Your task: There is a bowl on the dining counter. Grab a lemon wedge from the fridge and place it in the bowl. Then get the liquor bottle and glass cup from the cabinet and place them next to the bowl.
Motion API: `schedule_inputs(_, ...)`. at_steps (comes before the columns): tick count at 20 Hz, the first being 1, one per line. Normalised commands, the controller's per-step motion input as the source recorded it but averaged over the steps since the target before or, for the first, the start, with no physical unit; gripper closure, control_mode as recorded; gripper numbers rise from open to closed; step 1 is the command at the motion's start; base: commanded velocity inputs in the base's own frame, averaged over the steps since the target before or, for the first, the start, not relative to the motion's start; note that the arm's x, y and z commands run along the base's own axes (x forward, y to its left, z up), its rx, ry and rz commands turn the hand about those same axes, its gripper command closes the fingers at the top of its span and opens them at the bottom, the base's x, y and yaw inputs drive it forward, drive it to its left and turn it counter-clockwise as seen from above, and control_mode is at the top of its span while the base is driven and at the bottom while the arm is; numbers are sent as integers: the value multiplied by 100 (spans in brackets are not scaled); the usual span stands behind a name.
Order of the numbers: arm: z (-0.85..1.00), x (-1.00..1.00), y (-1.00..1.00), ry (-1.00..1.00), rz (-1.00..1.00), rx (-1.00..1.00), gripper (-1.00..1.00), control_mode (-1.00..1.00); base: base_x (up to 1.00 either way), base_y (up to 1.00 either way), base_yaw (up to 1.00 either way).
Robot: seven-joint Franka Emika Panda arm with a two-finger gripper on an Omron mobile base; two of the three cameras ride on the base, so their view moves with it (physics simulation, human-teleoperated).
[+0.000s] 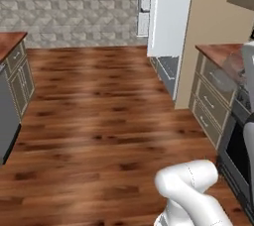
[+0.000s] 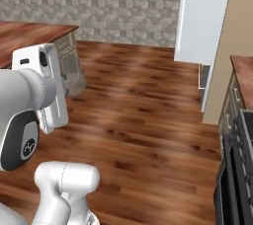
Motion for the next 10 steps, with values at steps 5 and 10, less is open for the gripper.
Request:
schedule_inputs(5, 0, 0, 0, 0, 0, 0, 100, 100, 100, 4, 21)
schedule_inputs(10, 0, 0, 0, 0, 0, 0, 100, 100, 100, 4, 22)
